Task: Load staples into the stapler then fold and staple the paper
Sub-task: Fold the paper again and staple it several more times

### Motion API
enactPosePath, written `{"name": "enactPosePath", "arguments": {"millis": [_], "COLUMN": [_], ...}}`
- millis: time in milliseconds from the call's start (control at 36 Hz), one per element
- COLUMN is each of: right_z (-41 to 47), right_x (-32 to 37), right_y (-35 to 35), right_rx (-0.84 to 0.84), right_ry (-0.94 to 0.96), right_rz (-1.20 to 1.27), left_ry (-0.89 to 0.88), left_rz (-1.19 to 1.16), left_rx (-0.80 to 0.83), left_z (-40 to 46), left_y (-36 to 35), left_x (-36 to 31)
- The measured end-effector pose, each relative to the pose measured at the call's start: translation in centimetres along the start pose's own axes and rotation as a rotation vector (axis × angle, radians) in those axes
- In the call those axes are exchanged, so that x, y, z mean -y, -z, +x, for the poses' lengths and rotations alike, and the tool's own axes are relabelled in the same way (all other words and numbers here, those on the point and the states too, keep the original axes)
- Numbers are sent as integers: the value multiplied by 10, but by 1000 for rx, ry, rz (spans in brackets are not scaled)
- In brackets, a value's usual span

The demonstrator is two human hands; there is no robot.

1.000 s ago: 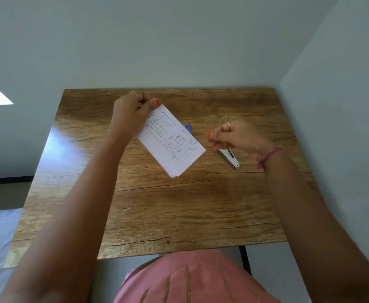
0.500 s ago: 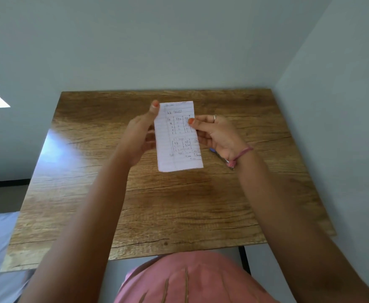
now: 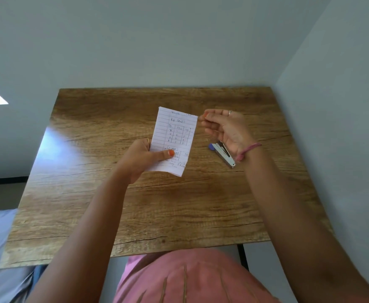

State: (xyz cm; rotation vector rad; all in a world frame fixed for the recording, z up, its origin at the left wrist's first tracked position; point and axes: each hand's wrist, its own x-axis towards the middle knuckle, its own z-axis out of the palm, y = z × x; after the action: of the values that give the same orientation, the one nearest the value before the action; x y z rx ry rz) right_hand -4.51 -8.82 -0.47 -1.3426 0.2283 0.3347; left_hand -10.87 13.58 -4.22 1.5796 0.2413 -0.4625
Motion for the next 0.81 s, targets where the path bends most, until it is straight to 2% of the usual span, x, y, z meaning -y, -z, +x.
{"name": "enactPosePath", "arguments": {"millis": [83, 222, 500, 806], "right_z": [-1, -4, -1, 0], "right_x": [-1, -10, -7, -10], "right_y": [4, -1, 7, 11], "right_rx": [31, 194, 255, 224], "right_ry": [-15, -97, 112, 186], "right_rz": [-20, -62, -329, -382], "left_ry": [1, -4, -15, -55], "left_rz": [-23, 5, 127, 226], "left_rx": [-14, -8, -6, 17], "left_z": [0, 3, 5, 10], "left_y": [-1, -8, -9, -9], "left_x": [1, -3, -2, -9]}}
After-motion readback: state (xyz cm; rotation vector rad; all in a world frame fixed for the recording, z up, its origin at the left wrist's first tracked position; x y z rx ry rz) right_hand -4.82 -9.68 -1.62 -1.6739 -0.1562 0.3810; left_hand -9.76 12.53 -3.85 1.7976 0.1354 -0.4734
